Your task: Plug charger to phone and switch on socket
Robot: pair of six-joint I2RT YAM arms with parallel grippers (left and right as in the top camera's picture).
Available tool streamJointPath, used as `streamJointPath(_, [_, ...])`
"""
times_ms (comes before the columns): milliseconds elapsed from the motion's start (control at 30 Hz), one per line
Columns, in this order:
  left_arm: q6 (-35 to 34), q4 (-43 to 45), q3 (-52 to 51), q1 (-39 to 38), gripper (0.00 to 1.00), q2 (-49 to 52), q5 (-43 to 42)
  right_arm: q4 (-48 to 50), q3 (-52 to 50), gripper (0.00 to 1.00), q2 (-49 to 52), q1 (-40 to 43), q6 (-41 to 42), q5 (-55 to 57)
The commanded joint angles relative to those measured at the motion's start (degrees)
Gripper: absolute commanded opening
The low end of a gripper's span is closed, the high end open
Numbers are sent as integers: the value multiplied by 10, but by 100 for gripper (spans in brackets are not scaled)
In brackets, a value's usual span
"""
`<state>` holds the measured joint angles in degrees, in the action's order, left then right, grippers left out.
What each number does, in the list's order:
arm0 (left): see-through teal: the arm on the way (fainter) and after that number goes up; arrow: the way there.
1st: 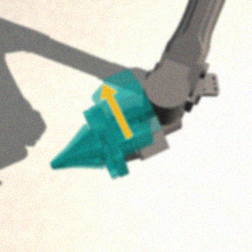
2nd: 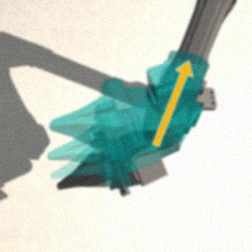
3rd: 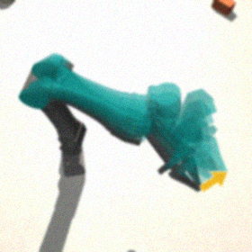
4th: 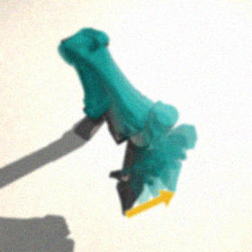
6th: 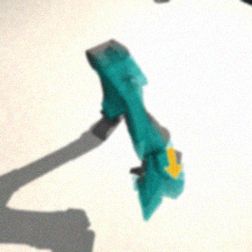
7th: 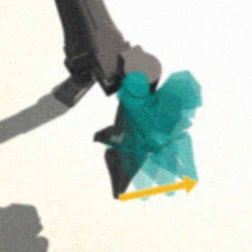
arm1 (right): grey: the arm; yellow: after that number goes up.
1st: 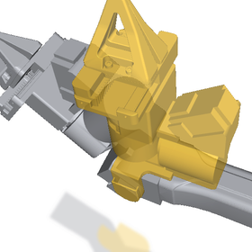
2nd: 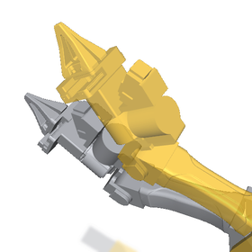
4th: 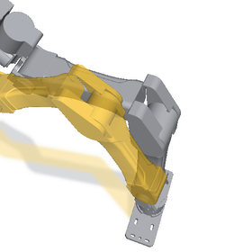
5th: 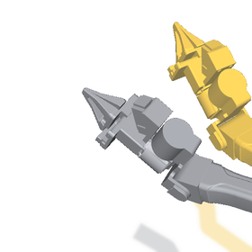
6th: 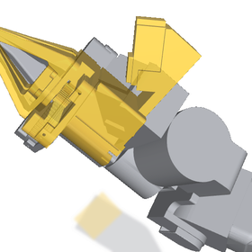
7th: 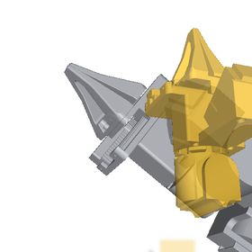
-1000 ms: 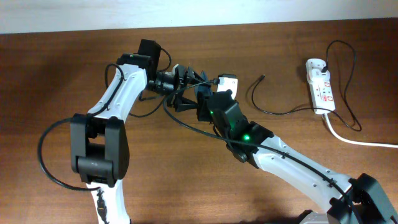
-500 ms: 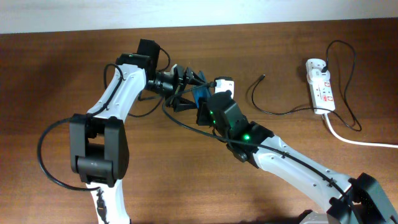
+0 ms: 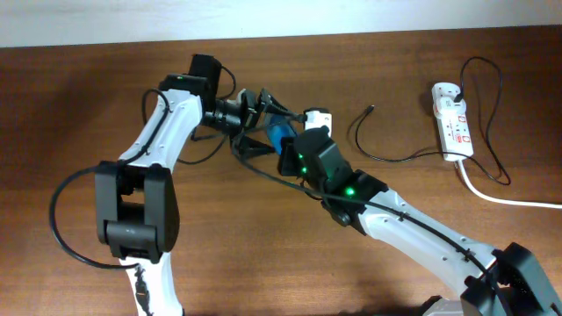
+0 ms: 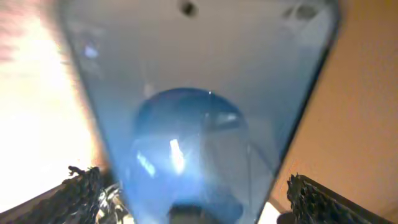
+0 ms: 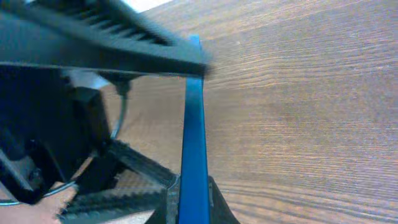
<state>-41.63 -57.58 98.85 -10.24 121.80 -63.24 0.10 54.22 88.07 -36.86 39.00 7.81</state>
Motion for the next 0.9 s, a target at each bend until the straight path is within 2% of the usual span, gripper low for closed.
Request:
streamJointPath(0, [45, 1, 57, 38, 99, -3, 38, 8, 8, 4, -15, 36, 20, -8])
streamJointPath(133, [153, -30, 150, 107, 99, -69, 72, 6, 8, 4, -44, 104, 20, -102])
streamJointPath(233, [229, -97, 163, 168, 99, -202, 200, -30, 8, 4, -59, 177, 40, -210])
streamJointPath(300, [302, -157, 163, 201, 100, -297, 228, -66, 8, 4, -60, 215, 40, -258])
streamJointPath(367, [355, -210, 163, 226, 95, -391, 245, -108, 8, 4, -60, 245, 39, -299])
streamJointPath(467, [355, -230, 111, 248, 96, -549, 351, -118, 8, 4, -60, 264, 28, -359])
streamJointPath(533, [355, -213, 39, 255, 99, -642, 382, -118, 8, 4, -62, 265, 28, -388])
streamJointPath(600, [328, -157, -83, 263, 99, -756, 394, -119, 8, 4, -68, 265, 28, -422])
streamJointPath(700, [174, 4, -323, 266, 99, -888, 405, -154, 8, 4, -110, 272, 28, -432])
streamJointPath(733, [133, 55, -386, 266, 99, -902, 395, -174, 8, 4, -137, 283, 17, -432])
streamJointPath(767, [92, 140, -468, 266, 99, -903, 341, -207, 8, 4, -178, 304, 15, -432])
streamJointPath(867, [-39, 382, -622, 266, 99, -844, 206, -322, 5, 4, -262, 360, 2, -432])
